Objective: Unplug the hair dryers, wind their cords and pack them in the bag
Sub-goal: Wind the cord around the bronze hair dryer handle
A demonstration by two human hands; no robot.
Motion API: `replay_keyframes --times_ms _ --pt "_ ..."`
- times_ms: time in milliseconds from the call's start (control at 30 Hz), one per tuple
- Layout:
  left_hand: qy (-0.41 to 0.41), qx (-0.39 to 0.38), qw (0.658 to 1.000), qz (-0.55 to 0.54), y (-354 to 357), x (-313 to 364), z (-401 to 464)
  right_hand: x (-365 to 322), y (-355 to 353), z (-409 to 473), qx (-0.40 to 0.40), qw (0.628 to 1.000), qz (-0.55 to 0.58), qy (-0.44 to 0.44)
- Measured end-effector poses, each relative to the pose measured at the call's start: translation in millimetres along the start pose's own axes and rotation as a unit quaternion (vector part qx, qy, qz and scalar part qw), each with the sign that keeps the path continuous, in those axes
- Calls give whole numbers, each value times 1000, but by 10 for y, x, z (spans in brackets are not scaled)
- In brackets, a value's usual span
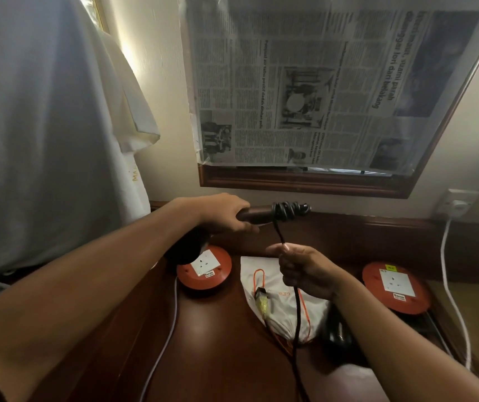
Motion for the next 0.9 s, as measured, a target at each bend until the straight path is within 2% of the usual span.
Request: replay_keyframes --times_ms 100,233,333,400,533,667,900 --pt "6 -13 1000 1 3 13 -35 -60 -52 14 -13 1000 -22 -3" --pt "7 -15 1000 25 4 32 -40 -212 -163 86 51 983 -177 7" --pt "-1 -3 999 52 -8 84 -47 -315 -326 160 127 942 -309 14" --pt "-13 -3 996 85 20 120 -53 -418 -415 186 153 910 -384 -12" --pt "-18 -15 990 140 109 119 -51 -629 -507 226 142 835 -530 -42" --pt "-14 -30 985 167 204 98 -64 -822 -425 274 151 819 -552 -43" --pt "-34 -1 982 187 265 61 -103 -1149 -146 261 199 753 -614 -130"
Point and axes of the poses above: each hand's wrist, its own z-axis towards the middle knuckle, its own y-axis out of the palm, x = y × z, the point moved 3 cm from there along z, towards the middle knuckle, and after that the axes turned 10 degrees about -z, right-handed, at the moved point
